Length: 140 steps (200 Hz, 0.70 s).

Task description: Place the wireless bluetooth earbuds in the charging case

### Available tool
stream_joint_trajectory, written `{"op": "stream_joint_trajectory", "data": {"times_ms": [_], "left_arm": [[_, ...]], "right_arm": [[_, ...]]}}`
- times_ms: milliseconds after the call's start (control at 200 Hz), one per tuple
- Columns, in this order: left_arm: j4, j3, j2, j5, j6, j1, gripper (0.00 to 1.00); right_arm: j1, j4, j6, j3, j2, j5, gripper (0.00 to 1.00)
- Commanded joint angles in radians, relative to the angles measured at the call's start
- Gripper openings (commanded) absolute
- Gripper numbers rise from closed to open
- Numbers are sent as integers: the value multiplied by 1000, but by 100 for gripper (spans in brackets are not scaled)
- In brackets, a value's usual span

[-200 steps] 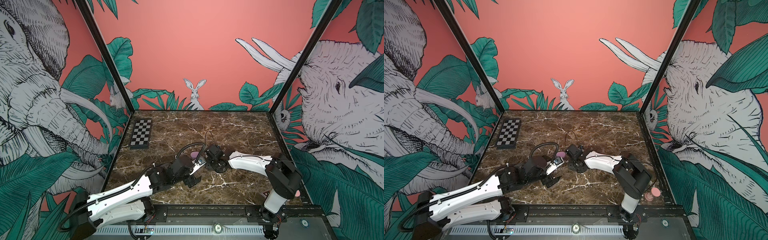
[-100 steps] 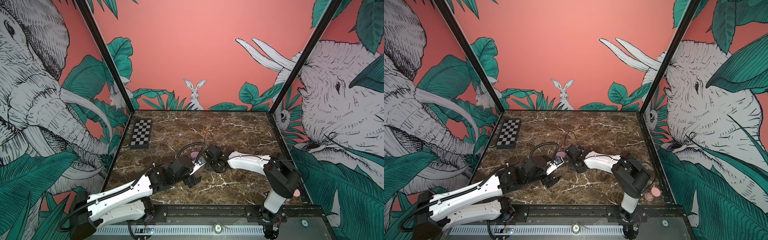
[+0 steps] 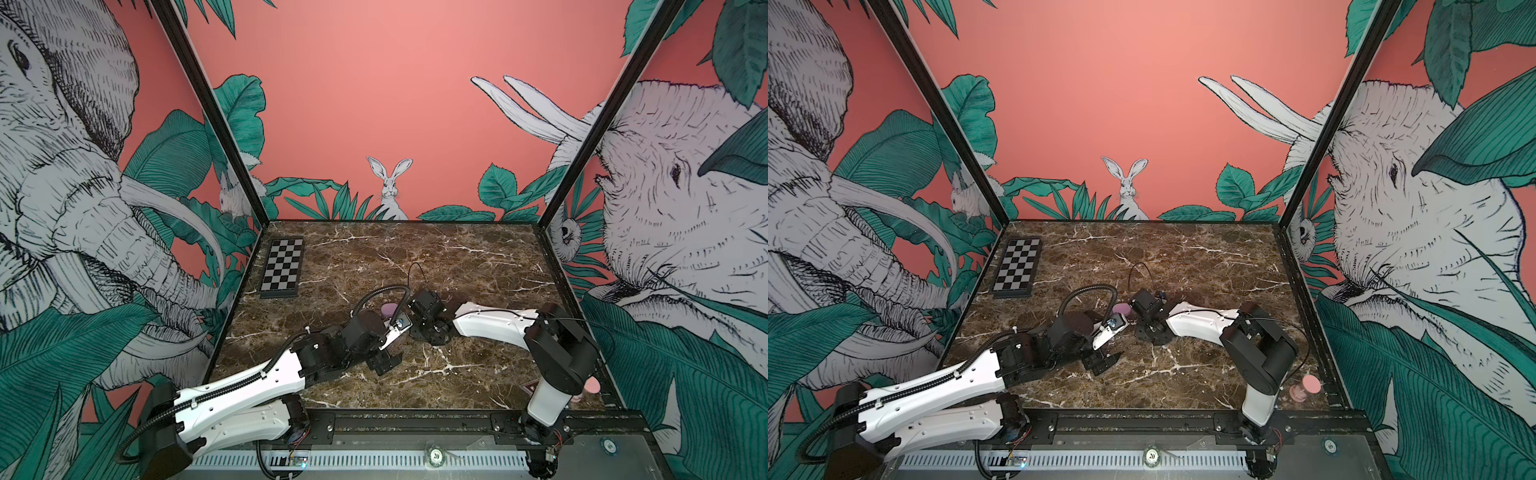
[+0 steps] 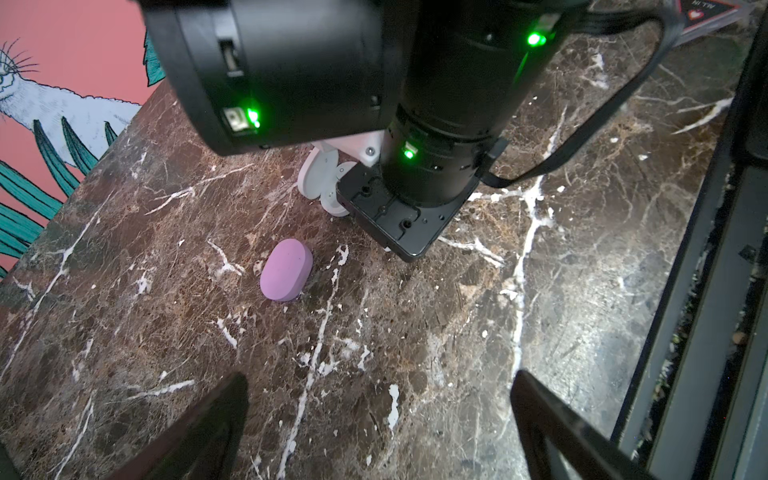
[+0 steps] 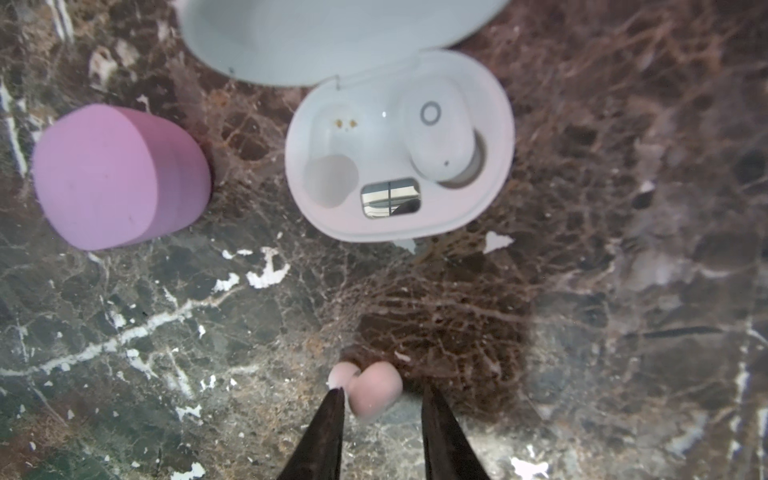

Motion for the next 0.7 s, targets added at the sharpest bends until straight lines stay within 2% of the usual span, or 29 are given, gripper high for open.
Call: {"op": "stream_joint_trajectory", "data": {"times_ms": [0, 695], "left_arm": [[5, -12, -15, -7, 7, -3, 99], [7, -9, -8, -10, 7, -3, 99]], "right_arm": [[3, 3, 6, 17, 15, 4, 32], [4, 10, -20, 42, 47, -8, 30]]}}
